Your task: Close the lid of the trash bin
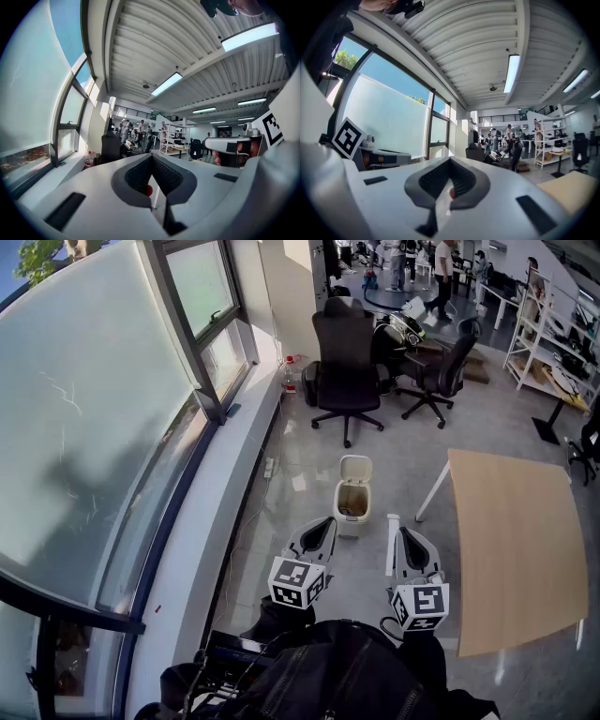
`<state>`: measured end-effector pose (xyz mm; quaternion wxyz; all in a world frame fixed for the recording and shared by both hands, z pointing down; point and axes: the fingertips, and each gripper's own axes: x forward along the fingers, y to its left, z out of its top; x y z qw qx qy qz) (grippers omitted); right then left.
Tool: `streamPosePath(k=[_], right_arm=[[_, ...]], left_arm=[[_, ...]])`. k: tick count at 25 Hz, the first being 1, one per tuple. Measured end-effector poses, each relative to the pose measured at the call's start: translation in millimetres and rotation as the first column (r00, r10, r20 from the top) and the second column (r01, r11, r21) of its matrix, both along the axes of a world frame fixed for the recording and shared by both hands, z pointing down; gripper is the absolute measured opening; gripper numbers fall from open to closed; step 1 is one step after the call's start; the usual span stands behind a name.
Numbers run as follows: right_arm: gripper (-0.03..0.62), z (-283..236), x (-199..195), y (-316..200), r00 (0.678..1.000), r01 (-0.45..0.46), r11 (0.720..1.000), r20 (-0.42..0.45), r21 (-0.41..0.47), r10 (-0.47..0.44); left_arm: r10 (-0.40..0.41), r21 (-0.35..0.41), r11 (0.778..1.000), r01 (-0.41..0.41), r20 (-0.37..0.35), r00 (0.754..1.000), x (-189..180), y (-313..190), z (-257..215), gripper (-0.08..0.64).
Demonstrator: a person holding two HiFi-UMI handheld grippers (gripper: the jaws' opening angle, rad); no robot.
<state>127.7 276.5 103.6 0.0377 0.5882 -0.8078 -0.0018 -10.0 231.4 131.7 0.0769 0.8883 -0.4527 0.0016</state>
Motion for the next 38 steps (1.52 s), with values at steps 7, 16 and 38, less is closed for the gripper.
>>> streamPosePath(k=[7,16,38], right_arm=[[0.005,0.8,10.0,10.4,1.000,0.005,1.000,0.022,0.011,-0.006],[0.005,8.1,14.0,20.4,0.999,0.043,0.999,0.024,-0.002,-0.043],[0.005,60.6,24.0,32.0,0.986,0.160,0.978,0.058,-0.134,-0.154]], left_arm=[[0.012,-0.008,1.000,-0.012,-0.001,1.000,13.4,7.9,3.9,0.002],[0.017,-0.016,1.000,-0.018,-0.008,1.000,26.6,14.1,8.3,0.002],[0.000,-0.114,0.994,0.003,0.028,1.000,59.5,37.0,50.4,0.002]])
